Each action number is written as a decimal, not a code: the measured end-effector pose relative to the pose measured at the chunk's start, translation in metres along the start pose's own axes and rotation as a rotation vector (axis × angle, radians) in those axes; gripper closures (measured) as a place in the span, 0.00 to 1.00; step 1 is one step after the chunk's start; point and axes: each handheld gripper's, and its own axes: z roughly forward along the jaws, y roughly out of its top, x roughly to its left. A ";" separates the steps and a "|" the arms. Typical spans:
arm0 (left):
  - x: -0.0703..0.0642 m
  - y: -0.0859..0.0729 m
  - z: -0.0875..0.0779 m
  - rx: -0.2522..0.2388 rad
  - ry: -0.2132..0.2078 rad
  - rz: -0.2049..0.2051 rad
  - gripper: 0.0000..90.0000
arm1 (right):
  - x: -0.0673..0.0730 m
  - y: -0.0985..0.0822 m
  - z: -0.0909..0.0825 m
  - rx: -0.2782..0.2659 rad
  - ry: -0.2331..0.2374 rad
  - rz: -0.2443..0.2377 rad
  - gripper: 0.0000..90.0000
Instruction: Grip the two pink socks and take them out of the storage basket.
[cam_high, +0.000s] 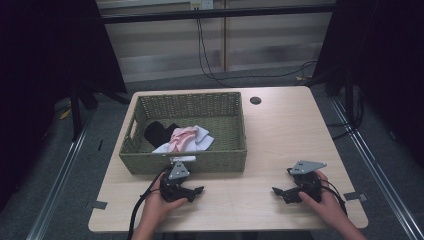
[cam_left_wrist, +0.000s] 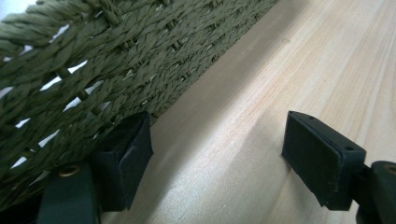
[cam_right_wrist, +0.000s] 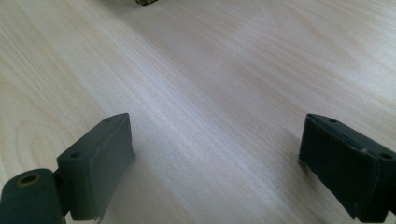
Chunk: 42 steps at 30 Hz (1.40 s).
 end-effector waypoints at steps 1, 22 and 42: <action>0.000 0.000 0.000 0.002 0.005 0.004 0.26 | 0.000 0.000 0.000 0.000 0.000 0.000 0.10; 0.003 0.047 -0.045 0.056 -0.031 -0.034 0.31 | 0.000 0.000 0.000 0.000 0.000 0.001 0.10; 0.018 0.109 -0.080 0.100 -0.126 -0.077 0.31 | 0.000 0.000 0.000 0.000 0.000 0.000 0.10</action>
